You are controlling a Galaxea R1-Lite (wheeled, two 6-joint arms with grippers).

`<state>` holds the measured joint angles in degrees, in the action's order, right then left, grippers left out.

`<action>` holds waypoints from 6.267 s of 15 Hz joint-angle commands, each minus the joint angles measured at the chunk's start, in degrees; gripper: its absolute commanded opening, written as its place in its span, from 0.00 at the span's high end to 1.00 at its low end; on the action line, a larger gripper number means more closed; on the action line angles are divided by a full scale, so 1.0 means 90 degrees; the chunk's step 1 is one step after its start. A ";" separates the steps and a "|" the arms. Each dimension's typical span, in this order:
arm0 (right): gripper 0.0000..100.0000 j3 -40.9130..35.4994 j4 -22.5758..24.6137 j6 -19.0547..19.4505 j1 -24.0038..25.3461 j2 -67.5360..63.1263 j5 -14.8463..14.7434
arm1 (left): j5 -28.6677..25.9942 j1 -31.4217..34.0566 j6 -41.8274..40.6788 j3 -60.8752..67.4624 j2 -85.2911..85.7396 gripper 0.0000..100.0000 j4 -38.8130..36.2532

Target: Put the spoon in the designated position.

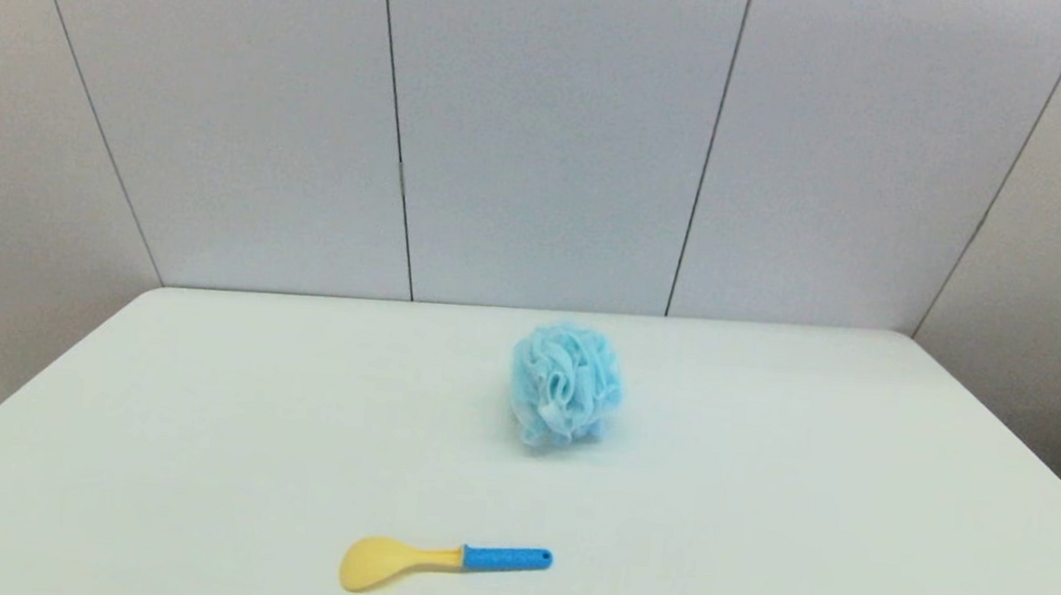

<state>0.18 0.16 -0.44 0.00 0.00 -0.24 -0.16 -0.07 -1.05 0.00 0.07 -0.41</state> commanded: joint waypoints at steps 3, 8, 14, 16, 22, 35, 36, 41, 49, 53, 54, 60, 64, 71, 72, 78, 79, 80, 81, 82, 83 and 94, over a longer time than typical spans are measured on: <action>0.00 0.0107 -0.0193 0.0098 0.0000 -0.0283 0.0008 | -0.0002 -0.0002 -0.0001 0.0000 -0.0008 0.00 -0.0003; 0.00 0.0986 -0.0193 0.0185 0.0059 -0.1172 0.0359 | -0.0002 -0.0002 -0.0001 0.0000 -0.0008 0.00 -0.0003; 0.00 0.2519 -0.0184 0.0547 0.1309 -0.3164 0.1375 | -0.0002 -0.0002 -0.0001 0.0000 -0.0008 0.00 -0.0003; 0.00 0.2948 -0.0105 0.0635 0.1709 -0.4043 0.1385 | -0.0002 -0.0002 -0.0001 0.0000 -0.0008 0.00 -0.0003; 0.00 0.3886 0.0002 0.2002 0.2510 -0.6406 0.2078 | -0.0002 -0.0002 -0.0001 0.0000 -0.0008 0.00 -0.0003; 0.00 0.5243 0.0412 0.2402 0.3301 -0.9316 0.3172 | -0.0002 0.0008 -0.0001 0.0000 -0.0008 0.00 -0.0003; 0.00 0.5282 0.0412 0.2402 0.3369 -0.9424 0.3328 | -0.0002 0.0008 -0.0001 0.0000 -0.0008 0.00 -0.0003; 0.00 0.5234 0.0324 0.2939 0.3721 -0.9854 0.4226 | -0.0002 -0.0002 -0.0001 0.0000 -0.0008 0.00 -0.0003; 0.00 0.5351 0.0471 0.3047 0.4453 -1.0977 0.4187 | -0.0002 0.0008 -0.0001 0.0000 -0.0008 0.00 -0.0003; 0.00 0.6064 0.0461 0.3018 0.4678 -1.1768 0.4158 | -0.0002 -0.0002 -0.0001 0.0000 -0.0008 0.00 -0.0003; 0.00 0.6210 0.0461 0.3008 0.4717 -1.1904 0.4148 | -0.0002 -0.0002 -0.0001 0.0000 -0.0008 0.00 -0.0003; 0.00 0.6630 0.0988 0.2881 0.4980 -1.2734 0.3426 | -0.0002 -0.0002 -0.0001 0.0000 -0.0008 0.00 -0.0003; 0.00 0.6728 0.1203 0.2842 0.5146 -1.3057 0.3103 | -0.0002 0.0008 -0.0001 0.0000 -0.0008 0.00 -0.0003; 0.00 0.6874 0.1379 0.2588 0.5342 -1.3154 0.2742 | -0.0002 0.0008 -0.0001 0.0000 -0.0008 0.00 -0.0003; 0.00 0.6864 0.1379 0.2588 0.5361 -1.3154 0.2732 | -0.0002 -0.0002 -0.0001 0.0000 -0.0008 0.00 -0.0003; 0.00 0.6816 0.1389 0.2588 0.5430 -1.3291 0.2644 | -0.0002 0.0008 -0.0001 0.0000 -0.0008 0.00 -0.0003; 0.00 0.6825 0.1389 0.2588 0.5430 -1.3301 0.2635 | -0.0002 -0.0002 -0.0001 0.0000 -0.0008 0.00 -0.0003; 0.00 0.6825 0.1389 0.2588 0.5430 -1.3311 0.2625 | -0.0002 0.0008 -0.0001 0.0000 -0.0008 0.00 -0.0003; 0.00 0.6835 0.1389 0.2588 0.5430 -1.3320 0.2605 | -0.0002 -0.0002 -0.0001 0.0000 -0.0008 0.00 -0.0003; 0.00 0.6835 0.1389 0.2588 0.5420 -1.3311 0.2595 | -0.0002 0.0008 -0.0001 0.0000 -0.0008 0.00 -0.0003; 0.00 0.6835 0.1389 0.2598 0.5400 -1.3311 0.2586 | -0.0002 -0.0002 -0.0001 0.0000 -0.0008 0.00 -0.0003; 1.00 0.6620 0.1652 0.2666 0.5400 -1.3301 0.2302 | -0.0002 -0.0002 -0.0001 0.0000 -0.0008 0.00 -0.0003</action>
<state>60.28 14.99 23.37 48.57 -119.98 20.48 -0.18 -0.07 -1.05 0.00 0.07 -0.41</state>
